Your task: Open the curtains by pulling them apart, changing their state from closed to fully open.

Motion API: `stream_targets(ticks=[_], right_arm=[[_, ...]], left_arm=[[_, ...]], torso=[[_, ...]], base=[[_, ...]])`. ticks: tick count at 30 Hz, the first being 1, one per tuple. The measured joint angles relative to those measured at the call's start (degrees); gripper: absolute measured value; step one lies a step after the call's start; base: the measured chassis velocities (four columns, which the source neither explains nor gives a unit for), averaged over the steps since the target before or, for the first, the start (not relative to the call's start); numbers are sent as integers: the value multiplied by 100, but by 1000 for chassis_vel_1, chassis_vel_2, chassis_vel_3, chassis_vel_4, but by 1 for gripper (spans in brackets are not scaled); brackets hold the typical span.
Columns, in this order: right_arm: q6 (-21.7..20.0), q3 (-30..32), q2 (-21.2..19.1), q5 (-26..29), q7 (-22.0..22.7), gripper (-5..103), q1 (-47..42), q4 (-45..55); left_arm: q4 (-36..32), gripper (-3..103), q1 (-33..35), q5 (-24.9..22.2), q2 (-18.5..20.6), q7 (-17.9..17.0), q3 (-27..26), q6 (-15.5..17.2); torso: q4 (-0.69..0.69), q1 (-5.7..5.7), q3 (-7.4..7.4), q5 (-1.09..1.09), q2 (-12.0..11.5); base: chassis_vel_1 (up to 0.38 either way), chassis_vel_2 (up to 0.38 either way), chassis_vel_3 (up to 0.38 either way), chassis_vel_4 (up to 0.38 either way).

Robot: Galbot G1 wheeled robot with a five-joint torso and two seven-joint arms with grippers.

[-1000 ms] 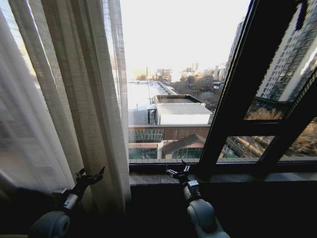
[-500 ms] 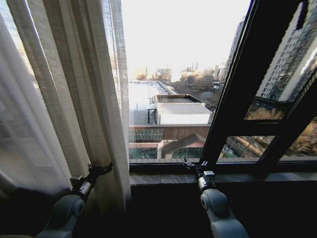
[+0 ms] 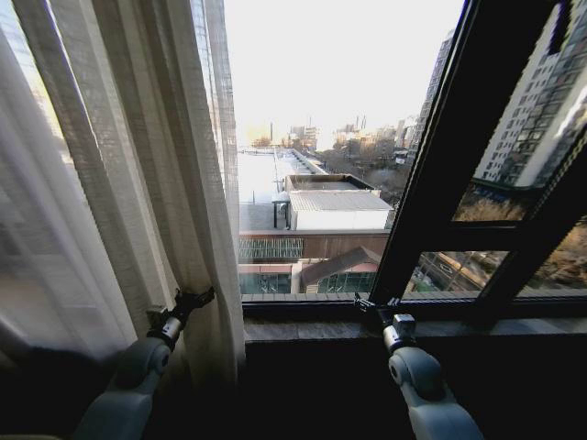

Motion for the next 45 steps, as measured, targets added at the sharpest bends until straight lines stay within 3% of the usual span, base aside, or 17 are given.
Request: stream_targets(ticks=[5, 8, 10, 12, 15, 16, 19, 26, 28, 29, 30, 31, 33, 34, 36, 40, 45], right_arm=[[6, -26, 5, -4, 0, 100, 2, 35], [19, -47, 17, -17, -2, 100, -13, 68], [22, -50, 25, -20, -4, 100, -15, 69], [26, -58, 37, -25, -6, 100, -16, 72], [31, -65, 52, -30, -8, 100, -17, 83], [33, -70, 55, -32, -9, 100, -23, 97], [35, -77, 56, -35, -11, 100, -35, 115], [41, -116, 62, -42, -16, 100, -61, 129], [43, -161, 78, -48, -22, 100, -61, 129], [43, -161, 78, -48, -22, 100, -61, 129], [45, -183, 88, -50, -32, 100, -59, 129], [46, -194, 91, -51, -39, 100, -57, 129], [51, -230, 94, -53, -83, 100, -43, 117], [51, -230, 94, -53, -83, 100, -43, 117], [66, -274, 95, -56, -127, 100, -22, 82], [168, -371, 134, -137, -183, 100, 53, -36], [196, -488, 241, -231, -236, 100, 197, -179]], left_arm=[[134, 60, -92, 19, 3, -14, 14, -63], [173, 33, -118, 9, 34, -15, -16, -76], [172, 33, -118, 6, 40, -15, -21, -76], [168, 23, -119, 0, 48, -16, -29, -76], [165, 17, -124, -8, 54, -18, -35, -76], [166, 7, -132, -9, 55, -23, -44, -76], [175, 1, -153, 3, 56, -33, -69, -76], [177, 0, -213, 8, 58, -261, -115, -59], [249, 0, -359, -2, -39, -992, -274, 114], [249, 0, -359, -2, -39, -992, -274, 114], [362, 0, -493, -5, -114, -1575, -445, 247], [427, 0, -551, -10, -136, -1824, -516, 283], [790, 0, -818, -15, -161, -2674, -854, 376], [790, 0, -818, -15, -161, -2674, -854, 376], [1229, 0, -1100, 11, -65, -3352, -1207, 399], [1889, 0, -1456, 97, 240, -3947, -1787, 391], [2673, 0, -1753, 319, 655, -4305, -2417, 268]], torso=[[0, 0, 0, 0, 0], [0, 0, 0, 0, 0], [0, 0, 0, -1, 0], [0, 0, -1, 0, 0], [0, 0, 0, -1, 0], [0, 0, 0, -1, 0], [0, 0, 0, -1, 0], [0, -1, 0, -1, 0], [-1, -1, 0, -1, 0], [-1, -1, 0, -1, 0], [-2, -1, 0, 0, 0], [-2, -1, 0, -1, 0], [-2, -1, 0, -1, 0], [-2, -1, 0, -1, 0], [-1, -1, 0, -1, 0], [0, -1, 0, -1, 1], [2, 0, 0, -3, 0]], base=[[0, 0, 0, 0], [0, 0, 0, 0], [0, 0, 0, 0], [0, 0, 0, 0], [0, 0, 0, 0], [0, 0, 0, 0], [0, 0, 0, 0], [0, 0, 0, 0], [0, 0, 0, 0], [0, 0, 0, 0], [0, 0, 0, 0], [0, 0, 0, 0], [0, 0, 0, 0], [0, 0, 0, 0], [0, 0, 0, 0], [0, 0, 0, 0], [0, 0, 0, 0]])
